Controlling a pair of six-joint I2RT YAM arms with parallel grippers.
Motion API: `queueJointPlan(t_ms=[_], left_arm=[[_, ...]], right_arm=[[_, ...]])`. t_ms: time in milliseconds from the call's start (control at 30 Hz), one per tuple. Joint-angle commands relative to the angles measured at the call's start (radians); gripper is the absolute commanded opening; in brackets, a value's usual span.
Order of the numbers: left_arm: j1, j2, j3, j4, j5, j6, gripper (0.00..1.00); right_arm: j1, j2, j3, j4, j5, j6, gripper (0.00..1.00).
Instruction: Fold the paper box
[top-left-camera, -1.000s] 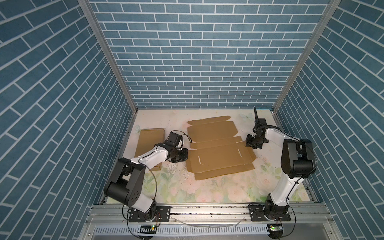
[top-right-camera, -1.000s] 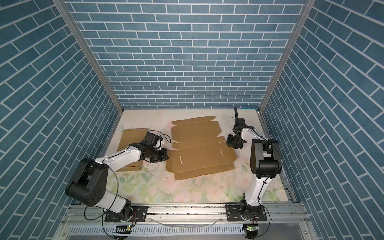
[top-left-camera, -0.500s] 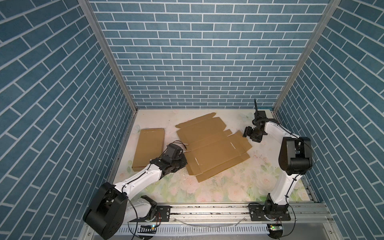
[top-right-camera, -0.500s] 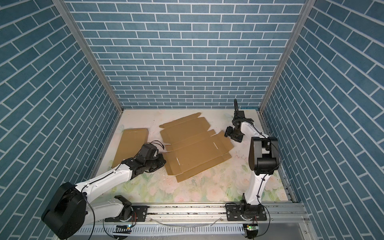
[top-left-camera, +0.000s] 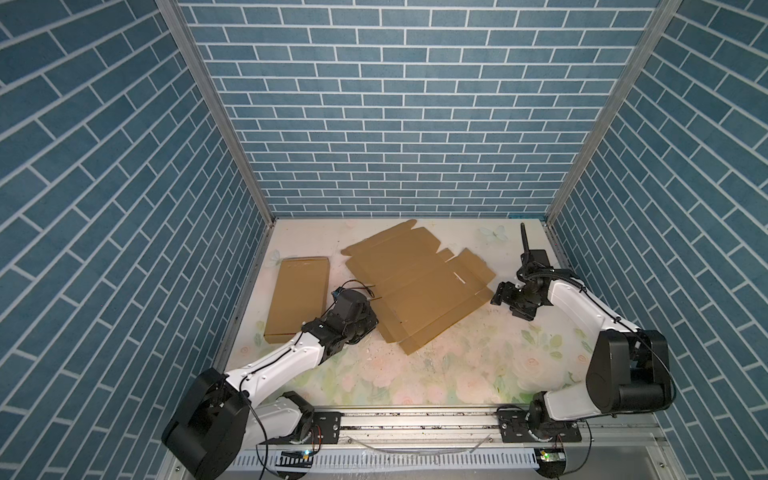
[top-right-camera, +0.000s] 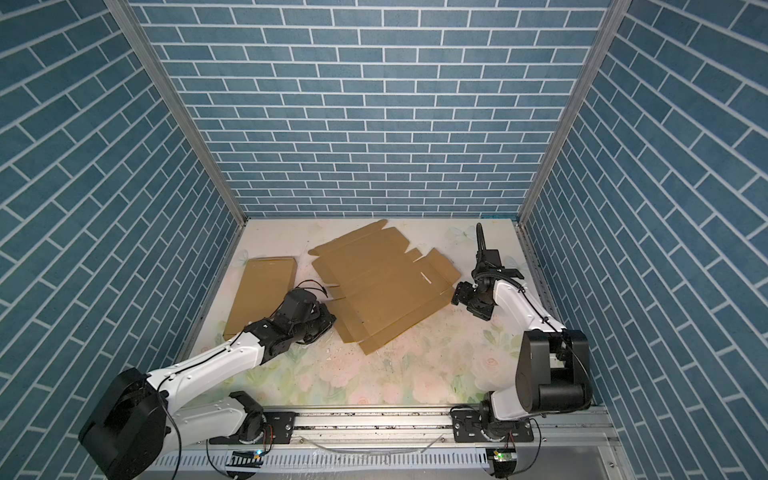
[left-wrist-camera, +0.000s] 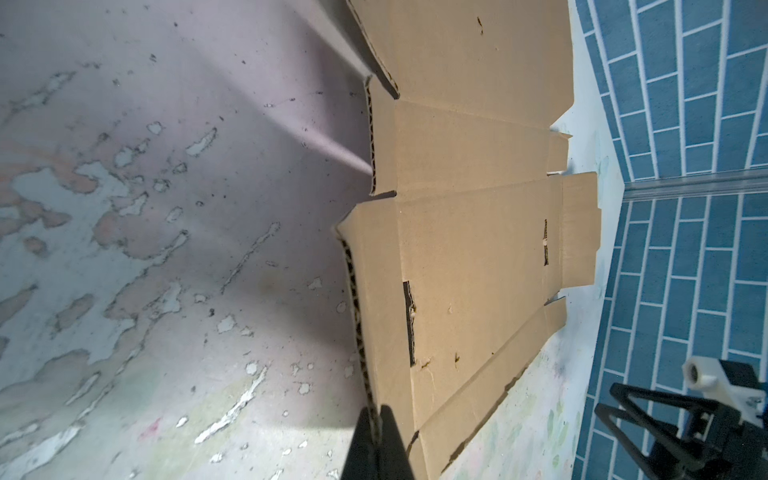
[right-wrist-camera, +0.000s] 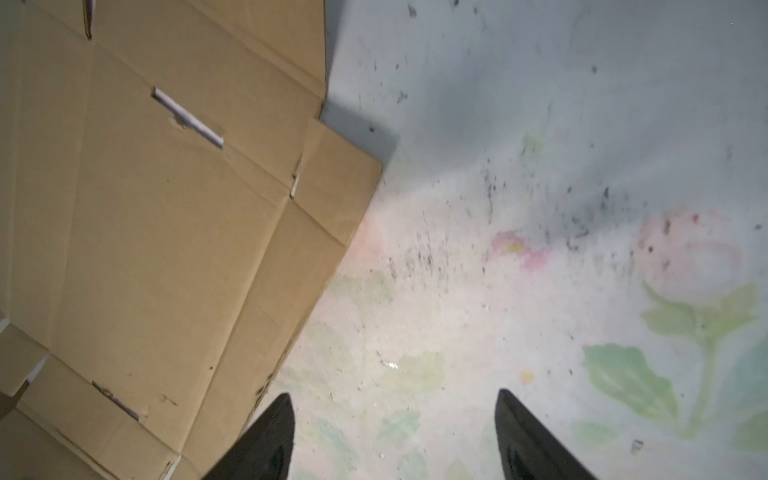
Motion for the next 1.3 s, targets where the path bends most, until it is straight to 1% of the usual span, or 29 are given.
queueJointPlan(t_ms=[0,100,267,467,600,700,767,867,967,1133,1200,1267], left_arm=[[-0.006,-0.017,-0.005,0.036,-0.038,-0.039,0.05],[-0.008,-0.010,-0.006,0.057,-0.033,-0.061,0.05],[-0.020,-0.004,0.000,0.066,-0.031,-0.089,0.04],[-0.036,0.017,-0.003,0.097,-0.005,-0.122,0.04],[-0.055,0.032,0.018,0.096,0.001,-0.130,0.05],[-0.079,0.034,0.030,0.082,-0.009,-0.135,0.04],[-0.093,0.040,0.030,0.085,-0.009,-0.146,0.04],[-0.115,0.048,0.035,0.095,-0.004,-0.157,0.04],[-0.134,0.055,0.040,0.100,-0.010,-0.162,0.04],[-0.148,0.065,0.030,0.115,-0.011,-0.175,0.05],[-0.151,0.068,0.032,0.118,-0.009,-0.177,0.04],[-0.153,0.073,0.033,0.119,-0.004,-0.175,0.05]], right_arm=[[-0.002,-0.047,-0.083,-0.015,-0.073,0.064,0.77],[-0.002,-0.088,-0.166,0.039,-0.123,0.119,0.80],[-0.001,-0.173,-0.286,0.147,-0.183,0.249,0.82],[0.007,-0.300,-0.403,0.223,-0.190,0.405,0.80],[0.026,-0.352,-0.479,0.346,-0.203,0.521,0.80],[0.074,-0.343,-0.496,0.472,-0.190,0.612,0.79],[0.125,-0.317,-0.491,0.558,-0.162,0.669,0.78],[0.194,-0.252,-0.492,0.677,-0.119,0.737,0.75],[0.241,-0.181,-0.499,0.797,-0.095,0.796,0.71],[0.310,-0.120,-0.497,0.882,-0.035,0.849,0.65],[0.328,-0.097,-0.501,0.918,-0.020,0.867,0.61],[0.342,-0.082,-0.505,0.933,-0.001,0.883,0.54]])
